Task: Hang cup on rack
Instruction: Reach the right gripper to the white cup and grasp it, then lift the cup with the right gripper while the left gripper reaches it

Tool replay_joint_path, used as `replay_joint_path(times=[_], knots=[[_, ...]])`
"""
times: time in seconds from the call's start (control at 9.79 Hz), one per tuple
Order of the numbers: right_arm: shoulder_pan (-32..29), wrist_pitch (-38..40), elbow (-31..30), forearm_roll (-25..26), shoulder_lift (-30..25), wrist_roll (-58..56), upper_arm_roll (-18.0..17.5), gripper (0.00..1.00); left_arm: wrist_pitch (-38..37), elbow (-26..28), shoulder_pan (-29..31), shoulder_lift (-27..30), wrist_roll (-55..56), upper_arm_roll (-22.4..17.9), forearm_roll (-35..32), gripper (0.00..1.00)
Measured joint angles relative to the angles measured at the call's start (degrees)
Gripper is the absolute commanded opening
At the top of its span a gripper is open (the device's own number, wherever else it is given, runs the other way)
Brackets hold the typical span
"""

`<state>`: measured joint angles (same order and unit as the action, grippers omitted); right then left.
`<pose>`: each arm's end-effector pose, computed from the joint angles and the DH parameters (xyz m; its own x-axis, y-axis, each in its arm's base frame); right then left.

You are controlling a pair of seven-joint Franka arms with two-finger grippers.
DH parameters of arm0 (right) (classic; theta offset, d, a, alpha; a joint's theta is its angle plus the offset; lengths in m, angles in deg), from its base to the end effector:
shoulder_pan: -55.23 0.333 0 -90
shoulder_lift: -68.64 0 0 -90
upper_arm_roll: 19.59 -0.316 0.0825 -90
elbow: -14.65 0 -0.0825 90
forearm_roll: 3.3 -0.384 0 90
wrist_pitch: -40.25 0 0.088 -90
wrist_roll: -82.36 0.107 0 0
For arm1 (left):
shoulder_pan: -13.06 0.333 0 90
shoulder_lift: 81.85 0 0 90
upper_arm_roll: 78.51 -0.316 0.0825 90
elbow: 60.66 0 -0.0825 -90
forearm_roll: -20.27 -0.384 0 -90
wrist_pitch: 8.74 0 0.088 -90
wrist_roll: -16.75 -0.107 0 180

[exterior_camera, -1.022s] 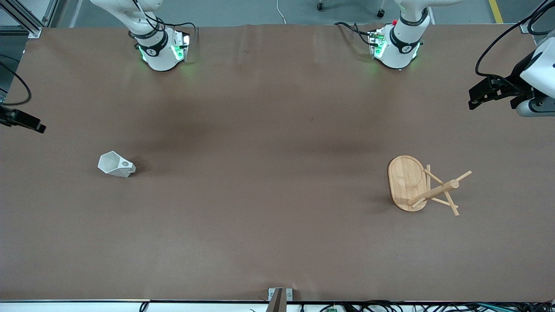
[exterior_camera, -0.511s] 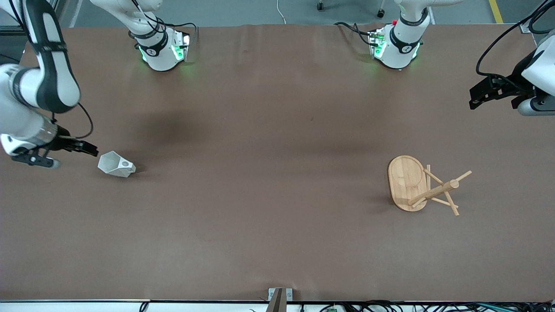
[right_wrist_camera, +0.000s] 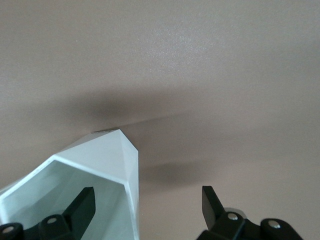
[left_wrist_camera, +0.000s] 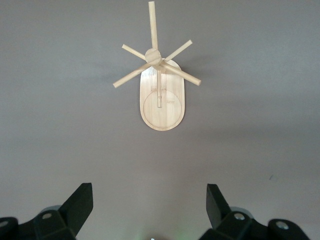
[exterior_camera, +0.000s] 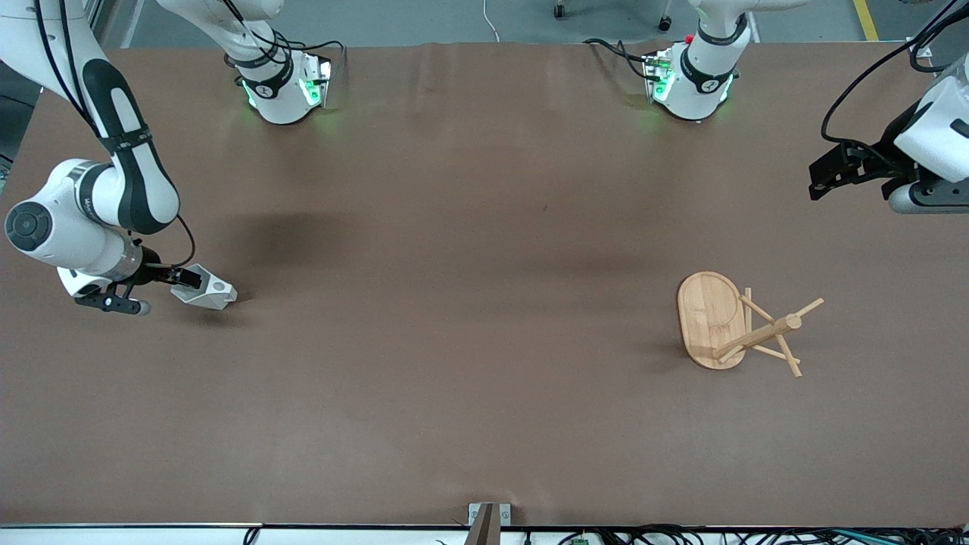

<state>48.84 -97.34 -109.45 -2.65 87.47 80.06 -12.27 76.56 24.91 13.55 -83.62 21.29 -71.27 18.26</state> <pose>0.5394 -0.1319 0.2355 0.9782 -0.1857 -0.0927 -0.1822 -0.9823 0.0443 0.5528 -0.0602 0.6367 0.9988 -0.0357 -0.0327 -0.0368 -0.9987 -0.0338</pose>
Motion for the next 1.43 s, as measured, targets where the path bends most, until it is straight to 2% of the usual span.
replay_joint_path(times=[0.1, 0.31, 0.41, 0.72, 0.92, 1.02, 1.12, 1.33, 1.43], knots=[[0.00, -0.02, 0.03, -0.79, 0.22, 0.04, -0.02, 0.55, 0.04, 0.00, -0.13, -0.13, 0.00, 0.04, 0.01, 1.00], [0.03, -0.01, 0.03, -2.41, 0.55, 0.04, -0.09, 0.15, 0.04, 0.00, -0.41, -0.14, -0.13, 0.09, 0.06, 1.00], [0.07, -0.02, 0.03, -2.63, 0.74, 0.04, -0.14, 0.03, 0.04, 0.00, -0.47, -0.15, -0.22, 0.14, 0.50, 1.00], [0.13, 0.00, 0.62, -2.89, 0.87, 0.05, -0.22, 0.01, 0.04, 0.00, -1.82, -0.19, -0.67, 0.33, 1.57, 1.00], [0.32, 1.52, 1.17, -2.86, 0.91, -0.86, -0.28, 0.01, 0.09, 0.00, -6.32, -0.35, -0.62, 0.83, 1.65, 1.00], [0.57, 5.31, 3.25, -2.85, 0.81, -2.07, -0.32, 0.01, 0.17, 0.00, -9.01, -0.49, -0.35, 1.09, 1.87, 1.00], [0.88, 12.44, 7.70, -2.84, 0.49, -2.69, -0.36, 0.01, 0.27, 0.00, -11.87, -0.78, -0.02, 1.33, 2.47, 1.00], [1.44, 30.15, 19.65, -2.99, -0.81, -2.44, -0.64, 0.01, 1.85, 0.00, -17.87, -1.46, 0.04, 1.57, 4.24, 1.00], [1.61, 36.58, 24.46, -3.21, -1.40, -1.47, -1.57, 0.01, 3.39, -0.01, -20.70, -1.63, -0.04, 1.76, 5.15, 1.00]])
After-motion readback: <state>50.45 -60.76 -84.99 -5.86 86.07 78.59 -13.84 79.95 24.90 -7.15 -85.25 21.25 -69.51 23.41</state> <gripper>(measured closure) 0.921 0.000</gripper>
